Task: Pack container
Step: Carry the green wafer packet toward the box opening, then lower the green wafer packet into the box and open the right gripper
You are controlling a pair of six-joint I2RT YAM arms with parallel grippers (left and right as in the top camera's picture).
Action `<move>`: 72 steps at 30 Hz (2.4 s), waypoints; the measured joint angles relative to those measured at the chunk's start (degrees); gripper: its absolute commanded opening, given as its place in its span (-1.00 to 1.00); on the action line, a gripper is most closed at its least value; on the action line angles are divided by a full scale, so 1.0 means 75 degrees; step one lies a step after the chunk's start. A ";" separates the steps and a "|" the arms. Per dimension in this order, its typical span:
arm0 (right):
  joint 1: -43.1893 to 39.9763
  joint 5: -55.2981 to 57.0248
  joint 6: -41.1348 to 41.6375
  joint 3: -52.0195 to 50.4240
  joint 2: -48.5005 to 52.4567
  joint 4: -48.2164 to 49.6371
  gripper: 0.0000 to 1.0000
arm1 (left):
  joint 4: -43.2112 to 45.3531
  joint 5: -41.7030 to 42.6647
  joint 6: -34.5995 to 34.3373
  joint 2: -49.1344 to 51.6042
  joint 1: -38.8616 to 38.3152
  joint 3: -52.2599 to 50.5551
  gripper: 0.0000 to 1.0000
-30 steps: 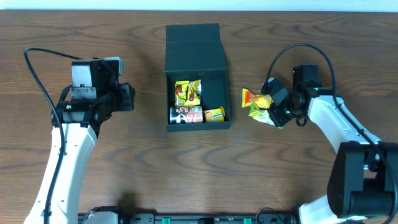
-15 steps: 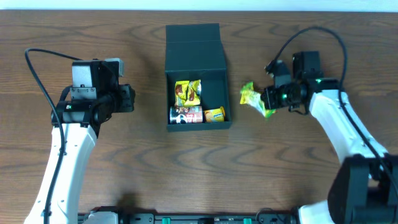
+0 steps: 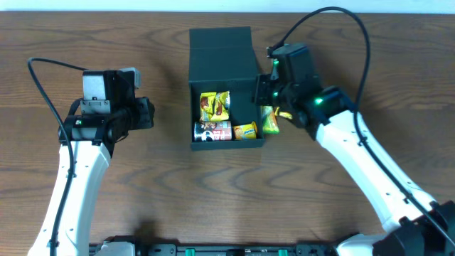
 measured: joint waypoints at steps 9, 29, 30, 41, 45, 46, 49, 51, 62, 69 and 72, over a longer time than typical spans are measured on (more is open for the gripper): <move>-0.0463 0.0825 0.0469 0.0009 0.0577 -0.0930 -0.53 | -0.0265 -0.0003 -0.0020 0.0000 0.0000 0.0000 -0.34; -0.0679 0.0880 -0.0117 0.0015 0.2824 -0.0656 -0.51 | -0.0265 0.0000 -0.0020 0.0000 0.0000 0.0000 -0.34; -0.0714 0.0883 -0.0125 0.0015 0.2865 -0.0650 -0.51 | -0.0268 0.0000 -0.0020 0.0000 0.0000 0.0000 -0.34; -0.0918 0.0417 -0.0458 0.0015 0.3115 -0.0274 -0.97 | -0.0265 0.0000 -0.0020 0.0000 0.0000 0.0000 -0.34; -0.0918 0.0356 -0.0469 0.0015 0.3115 -0.0291 -0.97 | -0.0265 -0.0003 -0.0020 0.0000 0.0000 0.0000 -0.34; -0.0921 0.0341 -0.0469 0.0015 0.3115 -0.0321 -0.97 | -0.0265 0.0000 -0.0020 0.0000 0.0000 0.0000 -0.34; -0.0953 0.0323 -0.0469 0.0087 0.3089 -0.0548 -0.97 | -0.0265 0.0000 -0.0020 0.0000 0.0000 0.0000 -0.34; -0.1032 0.0417 -0.0472 0.0347 0.2952 -0.1017 -0.97 | -0.0268 0.0000 -0.0020 0.0000 0.0000 0.0000 -0.34; -0.0609 0.0731 -0.0277 0.1580 0.0927 -0.1233 -0.97 | -0.0268 0.0000 -0.0020 0.0000 0.0000 0.0000 -0.33; 0.0119 0.0449 0.0434 0.1577 0.1632 -0.1195 -0.97 | -0.0268 -0.0003 -0.0020 0.0000 0.0000 0.0000 -0.34; 0.0294 0.0399 0.0816 0.1577 0.2072 -0.1151 -0.97 | -0.0271 0.0000 -0.0020 0.0000 0.0000 0.0000 -0.34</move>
